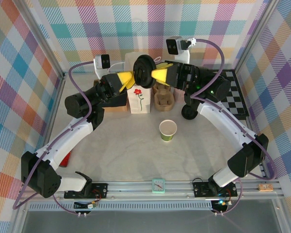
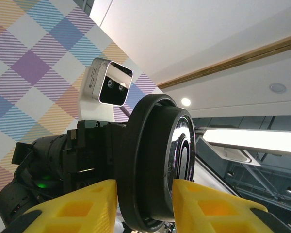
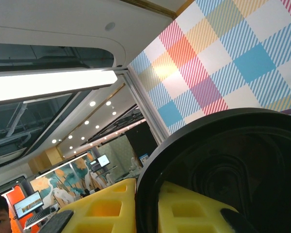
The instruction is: Pack the takeout coffee
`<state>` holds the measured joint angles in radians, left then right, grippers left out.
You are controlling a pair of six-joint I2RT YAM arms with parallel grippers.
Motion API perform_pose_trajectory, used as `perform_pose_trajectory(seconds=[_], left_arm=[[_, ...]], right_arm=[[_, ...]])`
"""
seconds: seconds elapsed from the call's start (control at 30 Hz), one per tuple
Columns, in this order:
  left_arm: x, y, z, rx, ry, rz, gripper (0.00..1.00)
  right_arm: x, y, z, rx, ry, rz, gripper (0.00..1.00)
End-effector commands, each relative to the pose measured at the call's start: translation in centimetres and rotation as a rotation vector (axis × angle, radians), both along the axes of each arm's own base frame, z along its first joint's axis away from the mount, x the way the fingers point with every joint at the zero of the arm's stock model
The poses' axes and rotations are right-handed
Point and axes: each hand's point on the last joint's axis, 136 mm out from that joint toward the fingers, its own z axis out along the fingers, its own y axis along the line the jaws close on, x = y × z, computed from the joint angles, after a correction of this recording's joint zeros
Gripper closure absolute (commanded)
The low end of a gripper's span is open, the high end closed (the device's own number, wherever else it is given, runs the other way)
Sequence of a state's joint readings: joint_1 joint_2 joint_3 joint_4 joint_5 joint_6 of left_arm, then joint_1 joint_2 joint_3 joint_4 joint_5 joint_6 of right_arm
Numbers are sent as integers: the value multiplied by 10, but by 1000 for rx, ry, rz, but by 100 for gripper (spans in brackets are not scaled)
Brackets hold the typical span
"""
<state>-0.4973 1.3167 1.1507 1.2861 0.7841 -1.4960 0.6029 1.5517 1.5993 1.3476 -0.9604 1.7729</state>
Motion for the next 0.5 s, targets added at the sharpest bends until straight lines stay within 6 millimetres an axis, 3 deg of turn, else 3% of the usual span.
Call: perform_pose_trajectory(seconds=[0.0,0.47], left_arm=[[-28,13,22,-61,-100,-1,65],[-33,16,23,-64,-111,1,72]], right_arm=[[-5,-3,5,53,-39,-2,85],[6,2,-4,38,-15,-20,85]])
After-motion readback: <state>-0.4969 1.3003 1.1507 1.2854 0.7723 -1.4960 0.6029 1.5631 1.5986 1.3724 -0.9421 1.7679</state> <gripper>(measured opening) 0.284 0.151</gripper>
